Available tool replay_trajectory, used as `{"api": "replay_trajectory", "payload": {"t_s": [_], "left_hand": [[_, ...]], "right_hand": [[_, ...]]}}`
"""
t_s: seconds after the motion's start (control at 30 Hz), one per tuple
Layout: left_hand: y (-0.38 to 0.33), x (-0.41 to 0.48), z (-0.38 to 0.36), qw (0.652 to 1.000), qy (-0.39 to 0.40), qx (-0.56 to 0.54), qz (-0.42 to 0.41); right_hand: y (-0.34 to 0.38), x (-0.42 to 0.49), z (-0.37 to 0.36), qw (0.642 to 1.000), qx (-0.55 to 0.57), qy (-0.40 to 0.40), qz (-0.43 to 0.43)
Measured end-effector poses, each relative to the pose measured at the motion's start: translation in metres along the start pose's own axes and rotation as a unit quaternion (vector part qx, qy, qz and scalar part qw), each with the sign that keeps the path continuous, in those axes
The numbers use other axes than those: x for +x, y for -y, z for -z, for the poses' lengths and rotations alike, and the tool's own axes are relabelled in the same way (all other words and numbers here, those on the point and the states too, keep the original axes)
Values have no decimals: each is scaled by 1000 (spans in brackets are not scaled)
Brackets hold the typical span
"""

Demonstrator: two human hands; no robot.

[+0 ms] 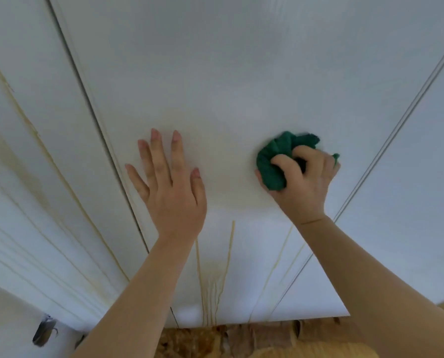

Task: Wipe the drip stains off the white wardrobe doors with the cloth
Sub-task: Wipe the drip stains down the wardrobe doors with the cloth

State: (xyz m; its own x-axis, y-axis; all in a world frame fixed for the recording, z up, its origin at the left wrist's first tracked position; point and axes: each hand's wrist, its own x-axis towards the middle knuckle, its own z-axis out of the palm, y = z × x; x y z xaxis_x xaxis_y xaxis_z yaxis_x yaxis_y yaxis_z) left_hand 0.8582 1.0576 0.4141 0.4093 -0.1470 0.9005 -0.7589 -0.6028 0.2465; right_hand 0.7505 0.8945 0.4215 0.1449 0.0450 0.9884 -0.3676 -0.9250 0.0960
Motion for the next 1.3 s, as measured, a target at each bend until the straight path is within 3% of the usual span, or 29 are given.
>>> {"api": "replay_trajectory", "payload": {"t_s": [0.1,0.23,0.3,0.4,0.5,0.7,0.77,0.9,0.97,1.1,1.17,1.3], "left_hand": [[-26,-19,-10,999,40,-6,-34],[-40,-35,-20,994,74,18,-83],[-44,-33,-24,994,71,29,-78],[-49,-37,-29,995,69,38,-58],[-53,-44,-35,996,60,52,-48],[-53,-47,-42,996,57,55,-46],[-53,-46,-42,996,51,55,-45],[-52,-46,-44,996,41,64,-47],[-52,-47,-43,996,41,58,-47],[-50,-46,-40,995,54,63,-57],[-49,-46,-38,995,59,61,-59],[-50,-47,-37,994,62,67,-56]], "right_hand": [[-13,-24,4,999,-6,8,-46],[-21,-120,32,974,-30,217,61],[-30,-127,40,964,-15,259,64],[-40,-89,40,989,6,141,-37],[-50,-66,34,988,23,66,-138],[-51,-145,50,967,4,241,-76],[-51,-133,51,969,26,219,-110],[-56,-81,44,948,102,100,-284],[-54,-90,46,946,74,115,-293],[-43,-159,57,942,27,251,-221],[-40,-157,56,940,41,241,-237],[-23,-88,42,943,78,114,-304]]}}
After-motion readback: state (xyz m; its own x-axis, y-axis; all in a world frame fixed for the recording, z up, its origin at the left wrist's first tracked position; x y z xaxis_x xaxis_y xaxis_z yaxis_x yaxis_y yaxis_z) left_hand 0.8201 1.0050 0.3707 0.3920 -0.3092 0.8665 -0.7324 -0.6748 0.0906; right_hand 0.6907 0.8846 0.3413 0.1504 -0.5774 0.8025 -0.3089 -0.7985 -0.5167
